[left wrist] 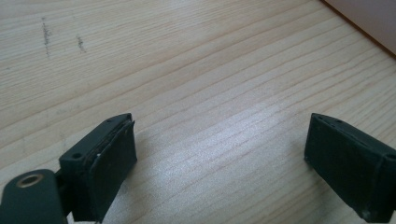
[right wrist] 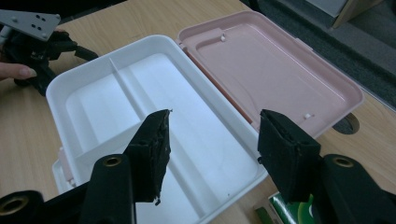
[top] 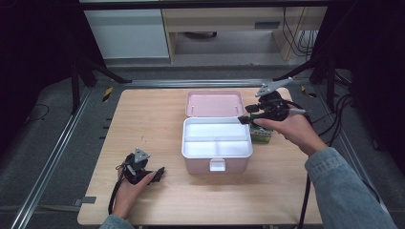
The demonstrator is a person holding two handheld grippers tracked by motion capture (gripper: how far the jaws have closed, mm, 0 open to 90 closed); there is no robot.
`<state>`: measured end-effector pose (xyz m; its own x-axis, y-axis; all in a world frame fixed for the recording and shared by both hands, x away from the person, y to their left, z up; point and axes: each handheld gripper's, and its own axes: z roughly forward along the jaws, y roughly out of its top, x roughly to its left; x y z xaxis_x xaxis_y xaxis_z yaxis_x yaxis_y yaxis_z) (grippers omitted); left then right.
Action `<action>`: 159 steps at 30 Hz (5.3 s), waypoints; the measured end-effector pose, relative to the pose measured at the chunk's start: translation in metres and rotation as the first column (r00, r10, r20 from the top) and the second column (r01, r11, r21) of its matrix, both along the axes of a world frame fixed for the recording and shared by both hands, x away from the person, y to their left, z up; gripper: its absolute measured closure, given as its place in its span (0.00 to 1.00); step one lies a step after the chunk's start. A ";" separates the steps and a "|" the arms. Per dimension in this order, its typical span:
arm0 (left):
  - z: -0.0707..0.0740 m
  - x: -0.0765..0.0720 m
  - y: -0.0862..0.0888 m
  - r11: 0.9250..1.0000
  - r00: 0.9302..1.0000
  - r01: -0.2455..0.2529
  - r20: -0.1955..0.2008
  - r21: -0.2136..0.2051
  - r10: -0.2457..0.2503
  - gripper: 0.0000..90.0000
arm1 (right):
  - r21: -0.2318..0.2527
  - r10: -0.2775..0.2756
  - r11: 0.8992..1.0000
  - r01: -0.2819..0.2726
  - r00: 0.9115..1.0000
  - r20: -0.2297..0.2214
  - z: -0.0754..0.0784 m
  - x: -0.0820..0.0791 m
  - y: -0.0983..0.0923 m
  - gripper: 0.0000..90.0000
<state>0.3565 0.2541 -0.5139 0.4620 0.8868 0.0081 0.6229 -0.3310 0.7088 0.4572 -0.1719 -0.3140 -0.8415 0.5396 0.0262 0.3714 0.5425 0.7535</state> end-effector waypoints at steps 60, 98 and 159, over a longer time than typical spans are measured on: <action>-0.001 0.000 -0.003 1.000 1.000 -0.009 -0.005 0.004 0.009 0.04 | -0.297 0.387 0.860 -0.415 0.910 -0.152 -0.049 0.016 0.121 0.76; -0.001 0.000 -0.003 1.000 1.000 -0.009 -0.005 0.005 0.009 0.03 | -0.425 0.439 0.757 -0.496 0.868 -0.232 -0.058 0.020 0.133 0.90; -0.001 0.000 -0.003 1.000 1.000 -0.007 -0.006 0.005 0.007 0.03 | -0.130 0.074 0.990 -0.058 0.990 0.122 0.045 -0.012 -0.032 1.00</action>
